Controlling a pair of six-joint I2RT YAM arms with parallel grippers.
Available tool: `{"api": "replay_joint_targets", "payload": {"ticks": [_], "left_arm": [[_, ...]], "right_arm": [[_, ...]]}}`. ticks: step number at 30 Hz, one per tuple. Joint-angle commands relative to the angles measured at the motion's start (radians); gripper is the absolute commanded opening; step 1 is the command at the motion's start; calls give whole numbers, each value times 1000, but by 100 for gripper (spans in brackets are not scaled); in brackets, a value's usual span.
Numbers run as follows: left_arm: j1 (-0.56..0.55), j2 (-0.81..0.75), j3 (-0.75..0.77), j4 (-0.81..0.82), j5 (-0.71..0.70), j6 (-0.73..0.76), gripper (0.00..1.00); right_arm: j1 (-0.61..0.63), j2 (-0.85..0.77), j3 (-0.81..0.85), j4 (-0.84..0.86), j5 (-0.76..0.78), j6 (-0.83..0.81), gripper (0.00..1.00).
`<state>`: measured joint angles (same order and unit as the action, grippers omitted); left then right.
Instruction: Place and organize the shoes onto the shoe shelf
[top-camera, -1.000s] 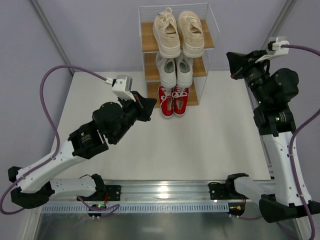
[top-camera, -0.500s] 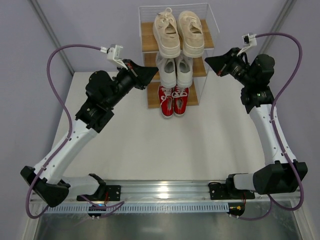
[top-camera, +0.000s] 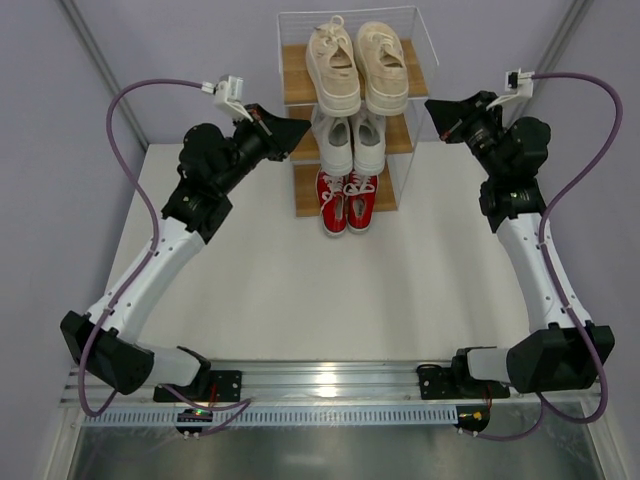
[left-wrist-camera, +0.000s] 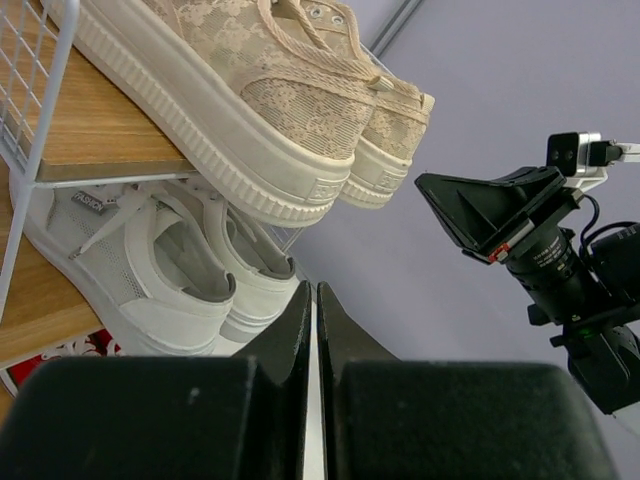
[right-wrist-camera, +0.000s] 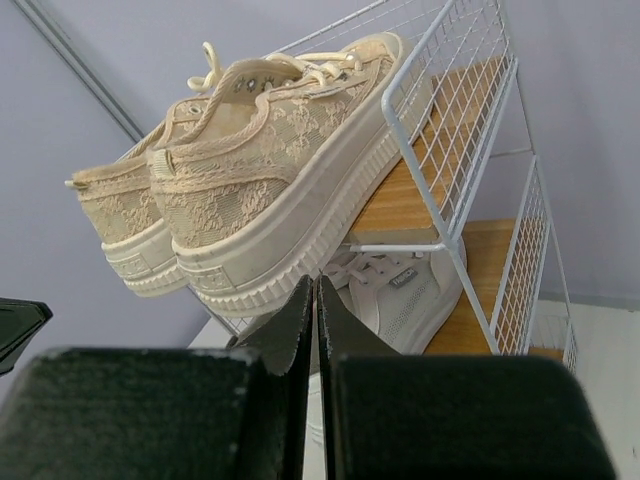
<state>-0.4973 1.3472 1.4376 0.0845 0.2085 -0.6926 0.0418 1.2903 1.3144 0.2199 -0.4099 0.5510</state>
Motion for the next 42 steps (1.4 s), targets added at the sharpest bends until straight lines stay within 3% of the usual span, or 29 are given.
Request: {"api": "replay_joint_targets", "payload": {"ticks": [1,11,20,22,26,33,38,42], "left_arm": [[25,21,47,86,32,-27,0],[49,121,98,123,69,-74,1],[49,135,106,132,89,-87,0],[52,127,98,129,89,-81,0],[66,104,75,115,86,-74,0],[98,69,23,101,89,-76,0],[98,-89,-109,31,23,-54,0],[95,-253,-320,-15,-24,-70,0]], "right_arm": [[-5,32,11,113,22,52,4],[12,150,77,203,-124,138,4],[101,182,78,243,-185,124,4],[118,178,91,185,-120,71,4],[118,127,111,-98,127,-42,4],[109,54,103,-269,321,-143,4],[110,-95,-47,-291,321,-212,4],[112,-303,-249,-268,271,-217,4]]}}
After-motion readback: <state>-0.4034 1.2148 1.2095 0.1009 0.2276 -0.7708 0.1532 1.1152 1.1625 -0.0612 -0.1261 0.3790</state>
